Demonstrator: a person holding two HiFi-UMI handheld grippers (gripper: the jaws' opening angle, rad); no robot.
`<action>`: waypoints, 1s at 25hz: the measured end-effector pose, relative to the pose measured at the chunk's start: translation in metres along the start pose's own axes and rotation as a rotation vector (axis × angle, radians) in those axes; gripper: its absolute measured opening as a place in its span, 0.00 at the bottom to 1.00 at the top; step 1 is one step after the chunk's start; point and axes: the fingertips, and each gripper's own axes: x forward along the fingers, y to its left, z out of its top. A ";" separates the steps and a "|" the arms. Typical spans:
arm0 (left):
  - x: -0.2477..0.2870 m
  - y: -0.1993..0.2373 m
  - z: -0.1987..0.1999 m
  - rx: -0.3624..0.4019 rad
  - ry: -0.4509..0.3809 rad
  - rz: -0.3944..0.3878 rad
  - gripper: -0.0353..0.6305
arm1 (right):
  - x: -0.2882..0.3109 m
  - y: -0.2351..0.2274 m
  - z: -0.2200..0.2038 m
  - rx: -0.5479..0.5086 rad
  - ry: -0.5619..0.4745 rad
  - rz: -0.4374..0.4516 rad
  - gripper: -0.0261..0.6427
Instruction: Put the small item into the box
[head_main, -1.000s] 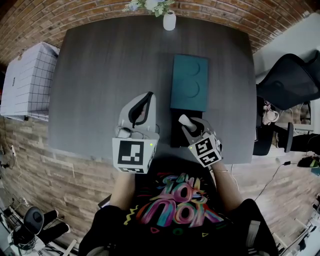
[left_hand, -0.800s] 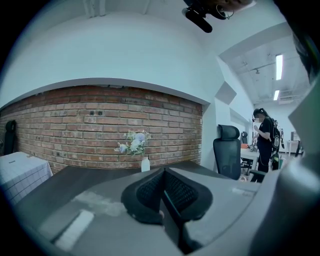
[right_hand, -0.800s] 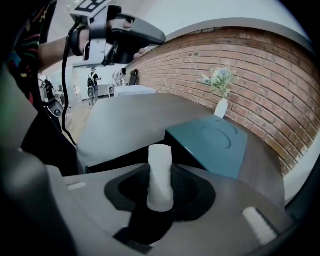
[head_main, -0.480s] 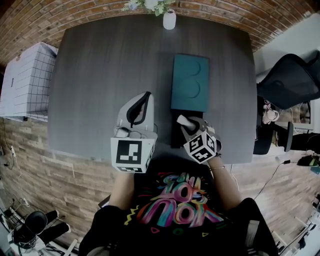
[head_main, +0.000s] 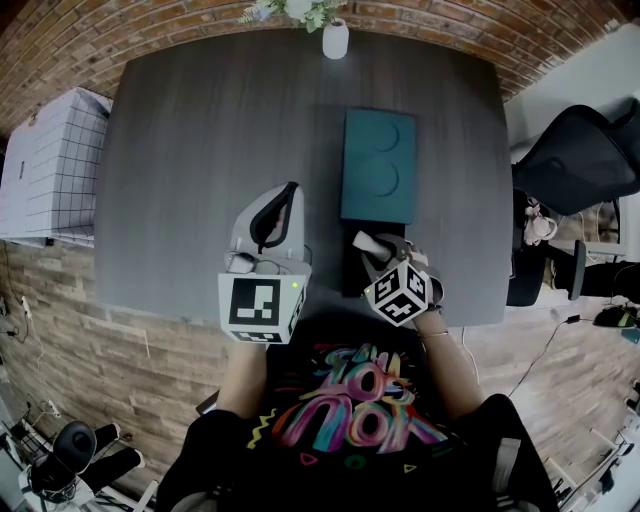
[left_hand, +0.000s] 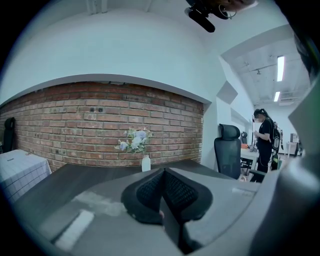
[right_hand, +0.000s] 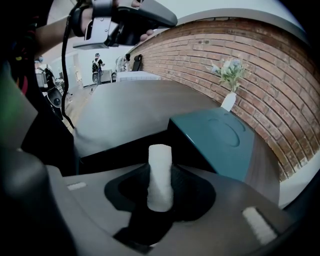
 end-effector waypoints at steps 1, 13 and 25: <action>0.000 0.000 0.000 0.005 -0.002 -0.002 0.06 | 0.000 0.000 -0.001 -0.002 0.003 0.001 0.24; 0.000 0.000 0.000 0.007 -0.003 -0.002 0.06 | 0.000 0.001 0.000 0.010 0.004 0.015 0.25; -0.003 0.000 0.003 0.009 -0.008 0.002 0.06 | -0.001 -0.001 0.001 0.048 -0.021 0.016 0.26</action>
